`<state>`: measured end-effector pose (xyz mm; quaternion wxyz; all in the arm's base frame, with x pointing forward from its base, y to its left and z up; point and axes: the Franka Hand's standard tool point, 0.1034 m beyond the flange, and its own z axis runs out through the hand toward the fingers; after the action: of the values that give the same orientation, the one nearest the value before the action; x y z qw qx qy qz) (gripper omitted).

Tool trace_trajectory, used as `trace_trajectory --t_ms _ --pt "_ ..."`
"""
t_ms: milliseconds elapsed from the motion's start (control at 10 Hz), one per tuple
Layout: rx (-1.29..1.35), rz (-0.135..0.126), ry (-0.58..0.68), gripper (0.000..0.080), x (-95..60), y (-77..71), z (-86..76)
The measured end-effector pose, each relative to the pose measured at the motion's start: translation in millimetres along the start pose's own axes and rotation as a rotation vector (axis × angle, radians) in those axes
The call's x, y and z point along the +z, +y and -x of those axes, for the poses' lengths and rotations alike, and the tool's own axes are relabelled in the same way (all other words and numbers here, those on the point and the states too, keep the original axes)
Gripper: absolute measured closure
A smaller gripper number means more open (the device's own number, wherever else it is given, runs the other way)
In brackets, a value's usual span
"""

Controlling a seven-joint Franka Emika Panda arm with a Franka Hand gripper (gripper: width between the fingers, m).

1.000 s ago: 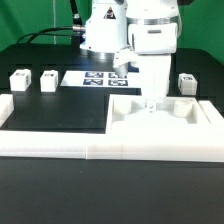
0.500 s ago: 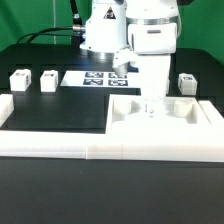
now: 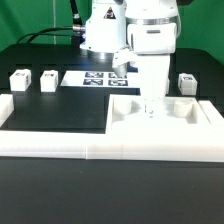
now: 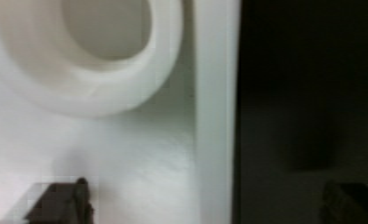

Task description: Assemble square table

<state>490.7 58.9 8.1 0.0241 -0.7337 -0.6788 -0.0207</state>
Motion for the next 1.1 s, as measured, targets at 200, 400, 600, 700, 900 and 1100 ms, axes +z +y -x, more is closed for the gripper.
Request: trace_trajectory --t_ms 200,400,600,700,900,1100 --pt "0.023 0.003 0.000 0.0150 -2.5 0.0 -0.9" --pt "0.121 0.030 -0.008 0.0150 -28.3 -5.5 -11.6" --pt "0.262 0.045 -0.013 0.0150 -46.3 -18.4 -32.7" --pt "0.353 0.048 -0.012 0.0150 -49.9 -24.6 -42.9" --pt "0.605 0.058 0.003 0.0150 -54.8 -41.1 -75.3" --pt "0.805 0.054 0.010 0.0150 -53.1 -50.4 -96.4"
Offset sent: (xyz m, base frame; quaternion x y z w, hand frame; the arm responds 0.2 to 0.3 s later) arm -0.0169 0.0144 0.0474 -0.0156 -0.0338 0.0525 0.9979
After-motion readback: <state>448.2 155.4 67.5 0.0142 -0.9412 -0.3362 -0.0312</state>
